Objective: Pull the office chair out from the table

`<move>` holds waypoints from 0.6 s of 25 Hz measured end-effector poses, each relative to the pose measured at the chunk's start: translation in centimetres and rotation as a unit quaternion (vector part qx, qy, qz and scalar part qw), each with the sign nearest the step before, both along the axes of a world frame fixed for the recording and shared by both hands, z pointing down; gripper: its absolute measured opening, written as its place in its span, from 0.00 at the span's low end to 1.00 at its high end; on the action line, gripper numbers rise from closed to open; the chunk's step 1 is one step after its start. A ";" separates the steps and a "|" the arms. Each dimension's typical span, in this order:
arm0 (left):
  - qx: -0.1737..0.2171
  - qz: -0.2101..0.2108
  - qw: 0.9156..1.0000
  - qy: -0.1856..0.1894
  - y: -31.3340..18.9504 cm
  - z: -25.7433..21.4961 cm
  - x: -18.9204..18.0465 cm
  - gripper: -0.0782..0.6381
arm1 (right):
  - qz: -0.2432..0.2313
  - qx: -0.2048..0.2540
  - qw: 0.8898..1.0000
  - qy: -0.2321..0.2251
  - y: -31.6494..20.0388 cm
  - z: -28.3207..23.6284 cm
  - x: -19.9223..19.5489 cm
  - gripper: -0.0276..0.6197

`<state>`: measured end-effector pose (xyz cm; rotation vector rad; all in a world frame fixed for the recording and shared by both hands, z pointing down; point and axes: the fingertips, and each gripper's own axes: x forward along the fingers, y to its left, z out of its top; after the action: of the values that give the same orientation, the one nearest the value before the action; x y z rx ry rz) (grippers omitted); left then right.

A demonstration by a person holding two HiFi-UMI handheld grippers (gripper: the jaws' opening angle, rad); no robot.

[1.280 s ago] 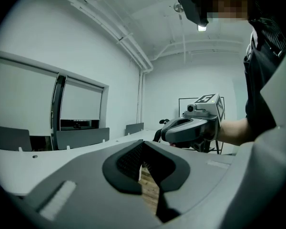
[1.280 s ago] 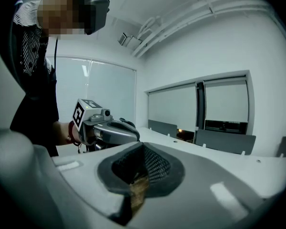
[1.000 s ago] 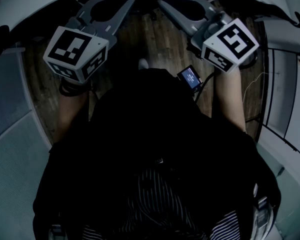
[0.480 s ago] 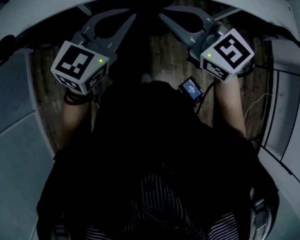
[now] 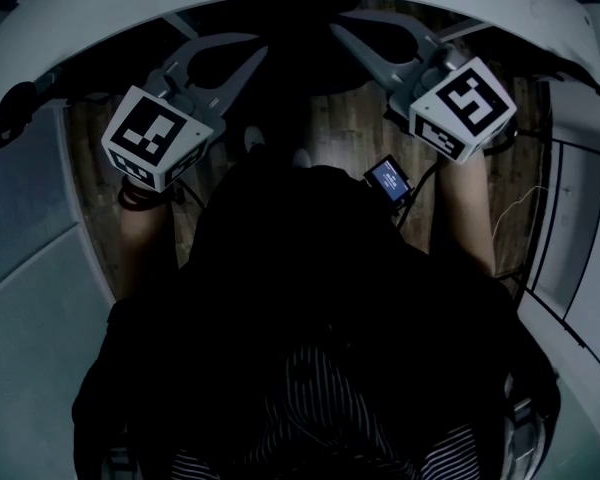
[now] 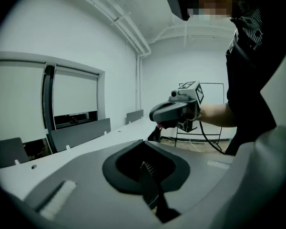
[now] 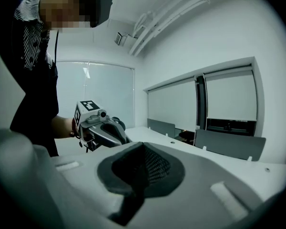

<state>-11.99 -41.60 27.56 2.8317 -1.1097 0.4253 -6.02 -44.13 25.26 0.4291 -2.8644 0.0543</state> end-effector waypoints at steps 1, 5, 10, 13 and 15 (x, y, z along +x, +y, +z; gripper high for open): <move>0.004 0.012 1.000 -0.008 0.1 0.1 0.1 0.11 | 0.000 0.003 1.000 0.003 0.2 -0.2 0.0 0.05; 0.004 0.047 0.998 -0.037 -0.5 0.2 -0.1 0.11 | -0.007 0.018 0.999 0.038 0.0 0.0 -0.2 0.05; 0.001 0.084 0.993 -0.081 -2.6 0.8 -0.1 0.11 | -0.004 0.009 0.998 0.060 -1.9 0.0 -0.3 0.05; -0.003 0.129 0.985 -0.114 -2.6 1.8 0.7 0.11 | -0.022 0.015 0.996 0.089 -2.1 0.7 -0.9 0.05; -0.005 0.171 0.975 -0.140 -1.8 2.8 1.3 0.11 | -0.046 0.020 0.991 0.122 -1.5 1.6 -1.4 0.05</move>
<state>-10.71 -43.37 30.40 3.0228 -0.6398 0.8727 -7.40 -45.65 26.81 0.2876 -2.6428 -0.0671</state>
